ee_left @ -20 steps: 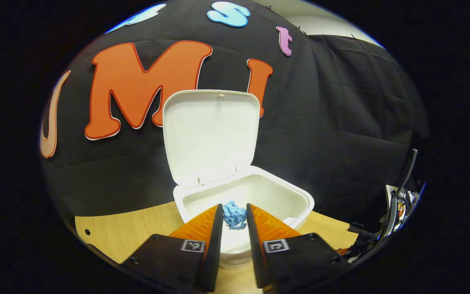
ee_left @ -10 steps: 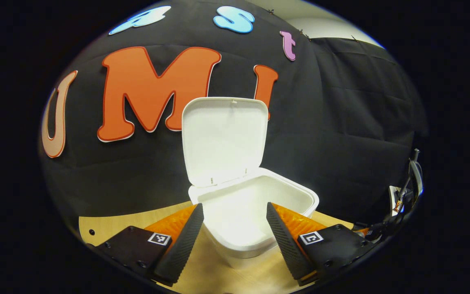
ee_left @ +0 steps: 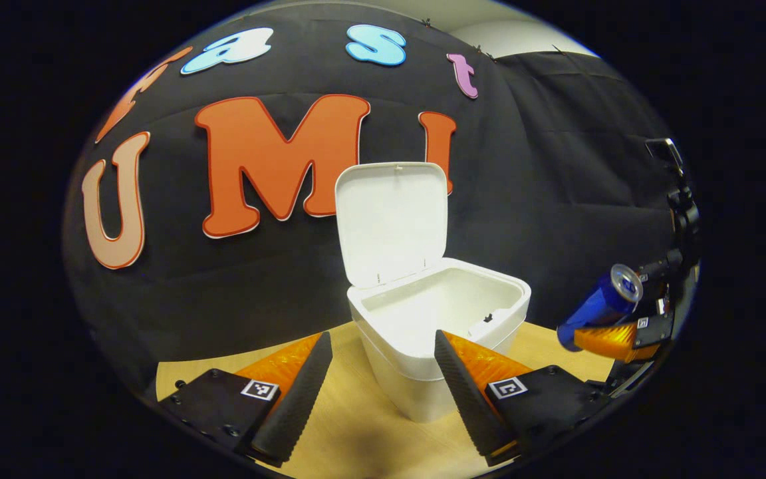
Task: Press the lid of the desktop garbage bin to open it, pick up the crumpled paper on the desktop and throw it into the bin, then pick up the pop can on the desktop and drop it into the bin, and finally close the garbage bin lid.
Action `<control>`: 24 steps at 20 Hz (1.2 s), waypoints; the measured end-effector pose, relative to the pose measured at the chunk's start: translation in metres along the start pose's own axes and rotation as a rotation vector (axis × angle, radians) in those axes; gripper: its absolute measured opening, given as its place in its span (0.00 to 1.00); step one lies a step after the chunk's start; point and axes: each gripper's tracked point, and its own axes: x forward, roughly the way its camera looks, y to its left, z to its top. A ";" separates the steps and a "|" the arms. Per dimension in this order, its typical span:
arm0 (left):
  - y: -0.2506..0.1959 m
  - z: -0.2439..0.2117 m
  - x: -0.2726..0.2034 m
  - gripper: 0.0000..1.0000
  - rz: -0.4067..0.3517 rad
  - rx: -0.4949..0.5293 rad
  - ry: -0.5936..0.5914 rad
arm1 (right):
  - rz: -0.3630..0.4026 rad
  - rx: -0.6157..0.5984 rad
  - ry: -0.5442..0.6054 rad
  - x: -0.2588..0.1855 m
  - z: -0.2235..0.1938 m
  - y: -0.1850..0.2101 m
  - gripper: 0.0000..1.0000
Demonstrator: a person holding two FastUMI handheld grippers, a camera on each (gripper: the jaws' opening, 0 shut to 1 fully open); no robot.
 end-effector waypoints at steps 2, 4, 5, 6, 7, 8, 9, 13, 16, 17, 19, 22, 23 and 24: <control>0.009 -0.004 -0.010 0.99 0.027 -0.009 0.002 | 0.012 -0.002 -0.020 0.003 0.018 0.001 0.80; 0.019 -0.010 -0.021 0.99 0.055 -0.017 0.007 | 0.030 0.002 -0.038 0.008 0.035 0.004 0.80; 0.024 -0.014 -0.025 0.98 0.069 -0.021 0.013 | 0.038 0.006 -0.047 0.009 0.041 0.005 0.80; 0.029 -0.018 -0.030 0.99 0.085 -0.026 0.019 | 0.045 0.010 -0.055 0.009 0.048 0.004 0.80; 0.033 -0.021 -0.035 0.99 0.098 -0.030 0.025 | 0.047 0.013 -0.060 0.010 0.054 0.004 0.80; 0.035 -0.026 -0.039 0.98 0.110 -0.033 0.034 | 0.048 0.015 -0.062 0.012 0.060 0.003 0.80; 0.040 -0.030 -0.046 0.98 0.125 -0.035 0.039 | 0.047 0.011 -0.069 0.012 0.068 0.002 0.80; 0.054 -0.043 -0.065 0.98 0.187 -0.044 0.055 | 0.070 -0.002 -0.122 0.019 0.100 0.002 0.80; 0.062 -0.055 -0.080 0.98 0.231 -0.090 0.068 | 0.093 -0.002 -0.140 0.037 0.111 0.005 0.80; 0.067 -0.061 -0.085 0.98 0.252 -0.102 0.075 | 0.098 -0.001 -0.140 0.044 0.111 0.007 0.80; 0.075 -0.071 -0.097 0.99 0.303 -0.106 0.092 | 0.118 0.004 -0.147 0.052 0.113 0.010 0.84; 0.087 -0.082 -0.117 0.99 0.374 -0.104 0.108 | 0.128 0.003 -0.153 0.076 0.122 0.016 0.80; 0.091 -0.083 -0.122 0.99 0.396 -0.105 0.109 | 0.140 0.014 -0.154 0.081 0.122 0.018 0.80; 0.095 -0.087 -0.128 0.99 0.418 -0.105 0.111 | 0.148 0.024 -0.149 0.086 0.122 0.021 0.80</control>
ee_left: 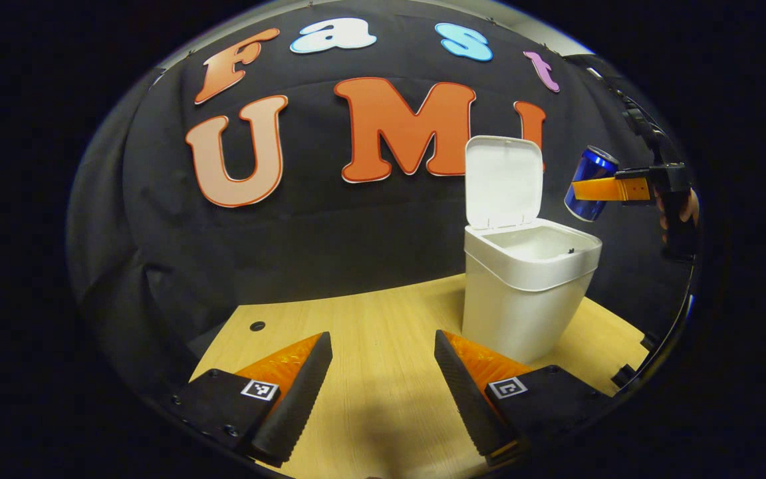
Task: Press the lid of the desktop garbage bin to open it, pick up the crumpled paper on the desktop and throw it into the bin, then pick up the pop can on the desktop and drop it into the bin, and finally close the garbage bin lid.
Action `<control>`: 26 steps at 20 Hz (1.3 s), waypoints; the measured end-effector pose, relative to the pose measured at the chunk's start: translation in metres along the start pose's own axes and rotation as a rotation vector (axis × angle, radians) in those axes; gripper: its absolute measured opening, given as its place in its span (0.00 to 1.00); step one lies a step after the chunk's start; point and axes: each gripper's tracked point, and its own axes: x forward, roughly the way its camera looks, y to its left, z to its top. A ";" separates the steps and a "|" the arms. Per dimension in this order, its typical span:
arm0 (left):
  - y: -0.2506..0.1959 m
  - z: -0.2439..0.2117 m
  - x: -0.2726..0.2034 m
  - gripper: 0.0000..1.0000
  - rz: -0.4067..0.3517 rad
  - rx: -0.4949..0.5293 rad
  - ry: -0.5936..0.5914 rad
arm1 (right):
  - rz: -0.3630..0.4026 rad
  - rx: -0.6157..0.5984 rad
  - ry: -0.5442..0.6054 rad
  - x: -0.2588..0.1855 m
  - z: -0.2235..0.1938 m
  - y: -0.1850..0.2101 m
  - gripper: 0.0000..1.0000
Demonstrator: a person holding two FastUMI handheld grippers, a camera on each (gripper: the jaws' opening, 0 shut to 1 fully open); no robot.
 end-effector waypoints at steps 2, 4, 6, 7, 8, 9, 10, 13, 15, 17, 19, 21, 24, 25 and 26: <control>0.013 -0.003 -0.005 0.99 0.053 0.004 0.005 | 0.024 0.005 0.026 0.011 -0.009 0.004 0.80; 0.023 -0.007 -0.012 0.99 0.091 0.004 0.013 | 0.037 0.011 0.041 0.022 -0.014 0.007 0.80; 0.029 -0.011 -0.019 0.99 0.112 0.000 0.026 | 0.040 0.008 0.054 0.032 -0.022 0.009 0.80; 0.032 -0.012 -0.021 0.99 0.124 0.001 0.032 | 0.043 0.011 0.061 0.037 -0.025 0.011 0.80; 0.034 -0.014 -0.025 0.99 0.134 0.001 0.038 | 0.049 0.022 0.071 0.041 -0.030 0.013 0.80; 0.037 -0.014 -0.027 1.00 0.143 0.000 0.042 | 0.057 0.035 0.086 0.043 -0.035 0.016 0.80; 0.040 -0.017 -0.029 0.98 0.151 -0.001 0.048 | 0.059 0.044 0.095 0.048 -0.040 0.017 0.80; 0.047 -0.021 -0.034 1.00 0.175 -0.011 0.062 | 0.058 0.054 0.122 0.058 -0.050 0.022 0.80; 0.050 -0.025 -0.034 1.00 0.186 -0.020 0.072 | 0.069 0.067 0.156 0.062 -0.061 0.027 0.80; 0.055 -0.026 -0.034 1.00 0.207 -0.012 0.079 | 0.071 0.093 0.190 0.067 -0.072 0.030 0.80; 0.057 -0.025 -0.034 1.00 0.211 -0.006 0.079 | 0.062 0.111 0.210 0.070 -0.079 0.031 0.80; 0.059 -0.023 -0.031 1.00 0.209 -0.003 0.076 | 0.058 0.126 0.220 0.072 -0.083 0.032 0.80; 0.061 -0.021 -0.029 1.00 0.207 0.009 0.073 | 0.069 0.138 0.248 0.071 -0.093 0.035 0.80; 0.059 -0.020 -0.027 1.00 0.202 0.013 0.072 | 0.064 0.136 0.255 0.072 -0.095 0.037 0.80; 0.060 -0.020 -0.028 1.00 0.199 0.018 0.070 | 0.058 0.125 0.248 0.072 -0.095 0.037 0.80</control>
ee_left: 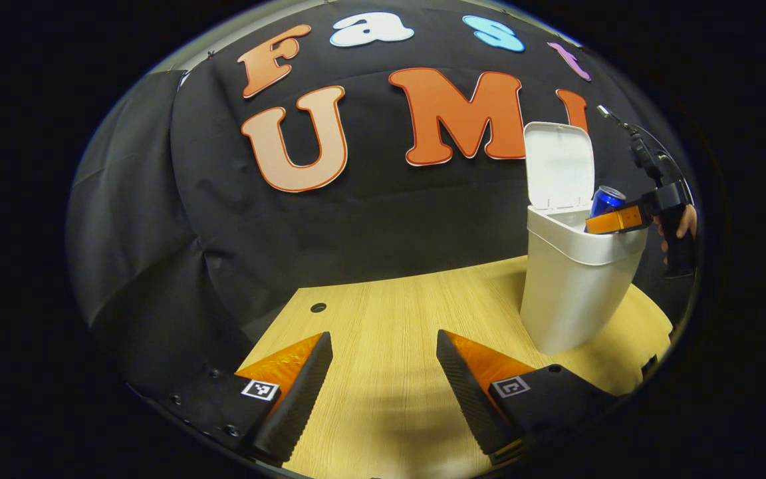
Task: Press the lid of the desktop garbage bin to open it, pick up the crumpled paper on the desktop and throw it into the bin, then pick up the pop can on the desktop and drop it into the bin, and finally close the garbage bin lid.
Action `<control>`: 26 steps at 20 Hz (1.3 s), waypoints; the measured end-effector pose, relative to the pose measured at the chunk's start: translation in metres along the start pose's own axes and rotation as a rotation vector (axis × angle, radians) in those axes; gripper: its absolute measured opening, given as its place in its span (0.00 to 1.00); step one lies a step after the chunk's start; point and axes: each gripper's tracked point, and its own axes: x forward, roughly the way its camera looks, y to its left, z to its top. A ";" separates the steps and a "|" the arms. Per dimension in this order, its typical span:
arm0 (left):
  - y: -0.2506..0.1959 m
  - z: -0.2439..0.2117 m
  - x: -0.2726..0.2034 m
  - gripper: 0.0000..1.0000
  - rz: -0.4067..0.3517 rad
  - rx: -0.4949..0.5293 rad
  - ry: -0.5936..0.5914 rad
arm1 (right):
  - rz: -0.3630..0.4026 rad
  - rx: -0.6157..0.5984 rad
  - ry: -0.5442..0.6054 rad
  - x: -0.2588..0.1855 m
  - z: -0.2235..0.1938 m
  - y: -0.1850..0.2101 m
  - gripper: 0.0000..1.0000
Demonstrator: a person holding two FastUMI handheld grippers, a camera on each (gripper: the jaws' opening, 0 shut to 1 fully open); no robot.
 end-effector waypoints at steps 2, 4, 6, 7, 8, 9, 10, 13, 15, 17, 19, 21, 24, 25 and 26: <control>0.000 0.002 0.000 1.00 -0.004 0.008 -0.004 | -0.009 0.000 0.004 0.002 0.000 0.000 0.81; 0.000 0.003 0.003 1.00 -0.009 0.012 -0.007 | -0.019 -0.004 -0.002 0.004 0.001 -0.001 0.81; 0.002 0.004 0.007 1.00 -0.012 0.011 -0.007 | -0.029 -0.002 -0.002 0.004 0.001 -0.002 0.77; 0.003 0.004 0.008 1.00 -0.016 0.009 -0.006 | -0.032 -0.002 -0.002 0.004 0.000 -0.002 0.82; 0.003 0.004 0.008 1.00 -0.017 0.009 -0.005 | -0.035 0.000 -0.001 0.004 0.001 -0.002 0.82; 0.004 0.003 0.009 1.00 -0.018 0.007 -0.005 | -0.036 0.005 -0.001 0.003 0.000 -0.001 0.82; 0.004 0.003 0.009 1.00 -0.019 0.006 -0.006 | -0.039 0.011 0.000 0.003 0.001 -0.002 0.82; 0.005 0.005 0.011 1.00 -0.025 0.005 -0.010 | -0.053 0.015 -0.021 -0.002 0.011 -0.006 0.84; 0.004 0.006 0.013 1.00 -0.033 0.001 -0.015 | -0.069 -0.002 -0.048 -0.009 0.025 -0.010 0.84; 0.002 0.004 0.014 1.00 -0.038 -0.005 -0.016 | -0.076 -0.010 -0.068 -0.015 0.042 -0.012 0.84; 0.000 0.006 0.014 1.00 -0.049 -0.007 -0.023 | -0.082 -0.023 -0.101 -0.023 0.062 -0.013 0.84; -0.002 0.005 0.014 1.00 -0.054 -0.005 -0.026 | -0.098 -0.050 -0.136 -0.028 0.084 -0.016 0.83; 0.001 0.004 0.016 1.00 -0.052 -0.014 -0.030 | -0.125 -0.066 -0.158 -0.031 0.107 -0.021 0.83; 0.002 0.003 0.016 1.00 -0.051 -0.020 -0.027 | -0.132 -0.070 -0.172 -0.033 0.116 -0.023 0.83; 0.003 0.001 0.016 1.00 -0.050 -0.024 -0.025 | -0.136 -0.071 -0.182 -0.035 0.123 -0.025 0.83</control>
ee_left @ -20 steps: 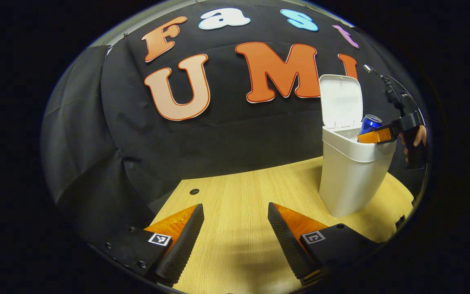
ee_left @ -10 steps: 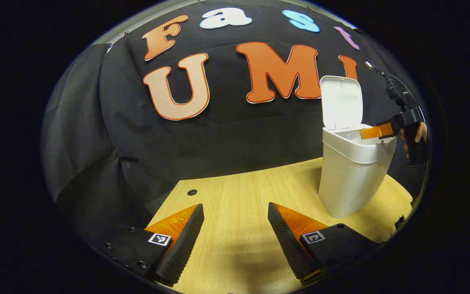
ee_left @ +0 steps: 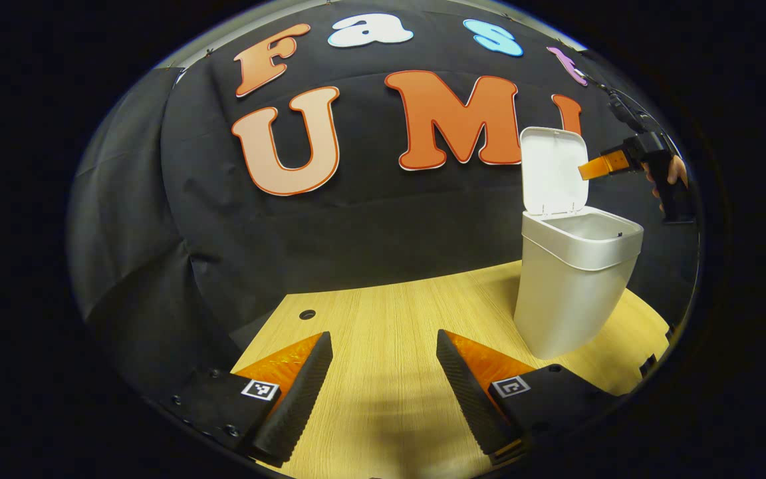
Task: Press the lid of the desktop garbage bin to open it, pick up the crumpled paper on the desktop and throw it into the bin, then pick up the pop can on the desktop and drop it into the bin, and finally close the garbage bin lid.
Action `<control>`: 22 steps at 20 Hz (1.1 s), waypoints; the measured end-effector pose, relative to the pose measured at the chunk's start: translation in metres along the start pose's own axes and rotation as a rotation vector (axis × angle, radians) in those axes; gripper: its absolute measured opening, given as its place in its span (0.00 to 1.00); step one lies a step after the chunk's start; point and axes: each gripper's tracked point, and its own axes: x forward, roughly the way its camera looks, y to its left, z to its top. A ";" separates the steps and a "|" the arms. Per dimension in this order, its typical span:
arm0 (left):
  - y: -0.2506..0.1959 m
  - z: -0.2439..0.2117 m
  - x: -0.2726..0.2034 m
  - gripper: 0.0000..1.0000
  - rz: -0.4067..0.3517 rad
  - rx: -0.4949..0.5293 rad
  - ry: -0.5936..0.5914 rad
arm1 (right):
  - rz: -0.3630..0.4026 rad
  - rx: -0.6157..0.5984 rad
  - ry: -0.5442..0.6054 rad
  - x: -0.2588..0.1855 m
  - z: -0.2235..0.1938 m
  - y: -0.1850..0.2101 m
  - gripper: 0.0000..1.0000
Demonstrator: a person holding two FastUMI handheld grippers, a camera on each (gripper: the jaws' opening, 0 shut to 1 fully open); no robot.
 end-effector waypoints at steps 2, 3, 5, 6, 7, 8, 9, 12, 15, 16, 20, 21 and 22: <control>0.000 -0.004 0.000 1.00 -0.001 -0.011 0.008 | -0.006 -0.009 -0.015 0.002 0.017 -0.001 0.83; 0.001 -0.005 -0.001 1.00 0.002 -0.014 0.009 | -0.011 -0.019 -0.039 0.001 0.029 -0.003 0.84; 0.003 -0.009 0.000 1.00 0.008 -0.018 0.016 | -0.010 -0.022 -0.092 0.002 0.056 -0.004 0.83; 0.003 -0.010 0.000 1.00 0.009 -0.019 0.018 | -0.011 -0.018 -0.108 0.004 0.067 -0.004 0.83; 0.004 -0.010 -0.001 1.00 0.012 -0.019 0.014 | -0.010 -0.017 -0.122 0.005 0.076 -0.005 0.84; 0.005 -0.008 -0.002 1.00 0.014 -0.019 0.010 | -0.010 -0.018 -0.138 0.005 0.087 -0.006 0.84; 0.006 -0.010 -0.002 1.00 0.017 -0.021 0.009 | -0.013 -0.021 -0.156 0.006 0.096 -0.006 0.84; 0.009 -0.013 -0.002 1.00 0.025 -0.031 0.015 | -0.007 -0.033 -0.223 0.011 0.126 -0.003 0.84; 0.012 -0.013 -0.002 1.00 0.037 -0.033 0.012 | -0.015 -0.037 -0.223 0.024 0.134 -0.005 0.84; 0.014 -0.014 -0.004 1.00 0.043 -0.033 0.014 | -0.021 -0.038 -0.219 0.029 0.136 -0.006 0.84; 0.020 -0.018 -0.012 1.00 0.059 -0.034 0.019 | -0.025 -0.030 -0.189 0.050 0.134 -0.010 0.84; 0.024 -0.019 -0.013 1.00 0.070 -0.037 0.022 | -0.026 -0.027 -0.173 0.054 0.130 -0.011 0.84; 0.028 -0.022 -0.014 1.00 0.080 -0.041 0.028 | -0.039 -0.025 -0.149 0.057 0.123 -0.014 0.84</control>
